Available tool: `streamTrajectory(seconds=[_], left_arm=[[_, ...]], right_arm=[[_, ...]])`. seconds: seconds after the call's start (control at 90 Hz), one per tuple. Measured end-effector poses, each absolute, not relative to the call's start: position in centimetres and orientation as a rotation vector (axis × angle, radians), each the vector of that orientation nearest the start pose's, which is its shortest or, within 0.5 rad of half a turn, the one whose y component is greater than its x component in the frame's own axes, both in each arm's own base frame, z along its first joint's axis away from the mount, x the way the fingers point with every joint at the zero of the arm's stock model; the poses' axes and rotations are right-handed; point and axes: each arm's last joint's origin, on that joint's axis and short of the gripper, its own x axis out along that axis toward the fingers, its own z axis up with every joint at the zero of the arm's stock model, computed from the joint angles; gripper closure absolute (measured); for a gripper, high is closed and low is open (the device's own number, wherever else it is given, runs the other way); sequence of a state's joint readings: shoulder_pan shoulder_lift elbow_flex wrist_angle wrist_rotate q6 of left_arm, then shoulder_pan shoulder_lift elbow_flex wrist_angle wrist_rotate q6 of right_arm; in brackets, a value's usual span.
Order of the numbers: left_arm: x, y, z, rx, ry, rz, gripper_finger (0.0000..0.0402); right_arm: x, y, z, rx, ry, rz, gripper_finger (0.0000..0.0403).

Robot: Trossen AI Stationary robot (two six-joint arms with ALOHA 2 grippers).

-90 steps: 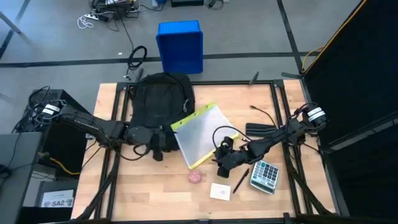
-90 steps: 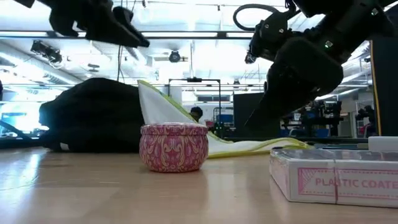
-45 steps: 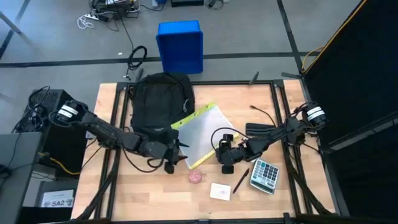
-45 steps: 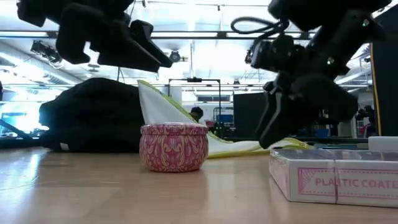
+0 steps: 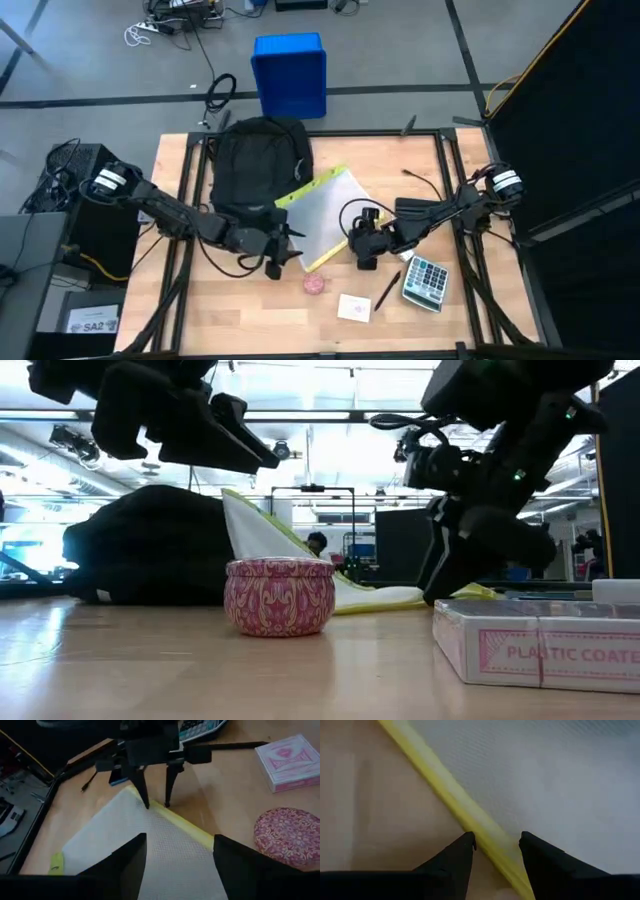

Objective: Unpack backpack
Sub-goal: Put the red urn into the zip lock bag

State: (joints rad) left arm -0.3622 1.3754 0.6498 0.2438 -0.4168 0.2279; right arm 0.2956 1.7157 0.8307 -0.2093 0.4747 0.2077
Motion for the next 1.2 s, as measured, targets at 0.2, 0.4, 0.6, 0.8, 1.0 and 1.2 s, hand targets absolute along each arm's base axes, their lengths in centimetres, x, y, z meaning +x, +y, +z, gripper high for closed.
streamTrajectory(seconds=[0.2,0.4,0.6,0.8,1.0,1.2], left_arm=[[26.2,-8.7,20.1,0.406,0.452,0.003,0.0204],[26.2,-8.7,20.1,0.406,0.452,0.003,0.0204],[26.2,-8.7,20.2,0.4,0.438,0.005,0.0204],[26.3,-8.7,20.3,0.396,0.428,0.006,0.0204],[26.3,-8.7,20.3,0.396,0.427,0.006,0.0204],[26.3,-8.7,20.4,0.393,0.42,0.007,0.0204]], right_arm=[[29.0,7.1,12.8,-0.259,1.027,-0.3,0.026],[28.6,7.0,12.7,-0.302,1.071,-0.296,0.026],[28.5,6.9,12.7,-0.324,1.081,-0.299,0.0255],[28.5,6.7,12.7,-0.361,1.077,-0.332,0.0259],[28.9,6.7,13.2,-0.38,1.037,-0.384,0.0261],[30.2,6.6,14.2,-0.371,0.943,-0.4,0.026]])
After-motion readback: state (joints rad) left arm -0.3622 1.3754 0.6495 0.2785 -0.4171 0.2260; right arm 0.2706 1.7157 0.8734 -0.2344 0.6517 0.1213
